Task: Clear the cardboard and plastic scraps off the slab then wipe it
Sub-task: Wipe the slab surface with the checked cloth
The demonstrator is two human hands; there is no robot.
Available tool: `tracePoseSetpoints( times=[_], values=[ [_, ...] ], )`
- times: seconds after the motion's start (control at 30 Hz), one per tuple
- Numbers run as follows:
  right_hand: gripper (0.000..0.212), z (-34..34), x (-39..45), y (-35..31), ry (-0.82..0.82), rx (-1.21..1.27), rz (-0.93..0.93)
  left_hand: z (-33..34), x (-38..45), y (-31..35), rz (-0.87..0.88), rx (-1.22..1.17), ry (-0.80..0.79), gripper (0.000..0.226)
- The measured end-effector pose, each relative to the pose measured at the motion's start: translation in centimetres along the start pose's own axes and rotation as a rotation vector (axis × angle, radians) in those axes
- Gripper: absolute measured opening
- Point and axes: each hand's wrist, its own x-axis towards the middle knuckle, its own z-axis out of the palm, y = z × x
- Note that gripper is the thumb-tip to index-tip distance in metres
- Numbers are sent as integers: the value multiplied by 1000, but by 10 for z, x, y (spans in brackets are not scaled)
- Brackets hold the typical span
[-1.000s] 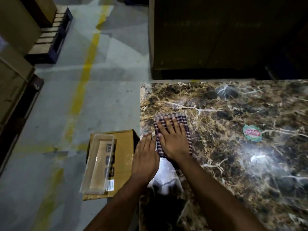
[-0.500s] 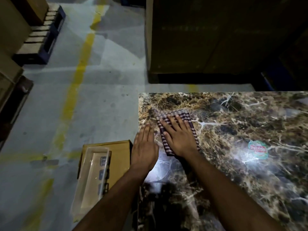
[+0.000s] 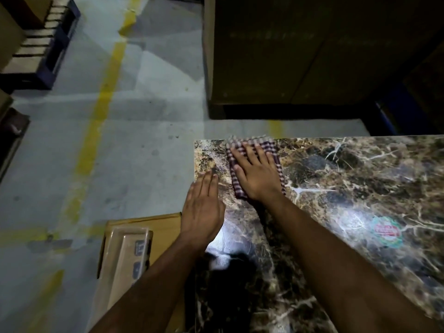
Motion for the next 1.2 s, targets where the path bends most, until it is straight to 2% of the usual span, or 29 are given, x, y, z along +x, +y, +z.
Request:
tracePoseSetpoints(
  times=[0.07,0.17,0.23,0.37,0.47,0.57,0.67,0.77,0.87,0.97,1.07,1.2],
  values=[
    [55,-1,24,-16,9,26,79,0,8,0,22,21,2,62],
    [54,-2,28,-26,-6,14,-26,2,21,8,13,35,14,61],
    [54,-1,10,-5,-21,-10,-81,4,26,14,19,26,21,60],
    [55,-8,-3,63,-3,-7,53,13,32,31,60,-4,19,58],
    [54,-11,20,64,26,-6,131,20,32,49,67,-22,12,60],
    [56,-11,13,44,9,-18,-5,25,24,68,29,-36,24,60],
    [56,-8,-29,72,-4,-45,-90,29,9,82,0,-26,37,58],
    [56,-13,-33,107,-24,-26,17,30,-11,93,-6,-21,30,58],
    [58,-13,-18,92,-2,-32,92,31,-29,97,-14,3,22,58],
    [56,-7,-43,66,-23,-58,-63,33,-39,100,-50,17,21,56],
    [56,-8,-91,89,-43,-31,-149,33,-48,105,-70,5,16,57],
    [54,-11,-95,115,-40,-22,30,34,-74,108,-60,25,-5,59]
  ],
)
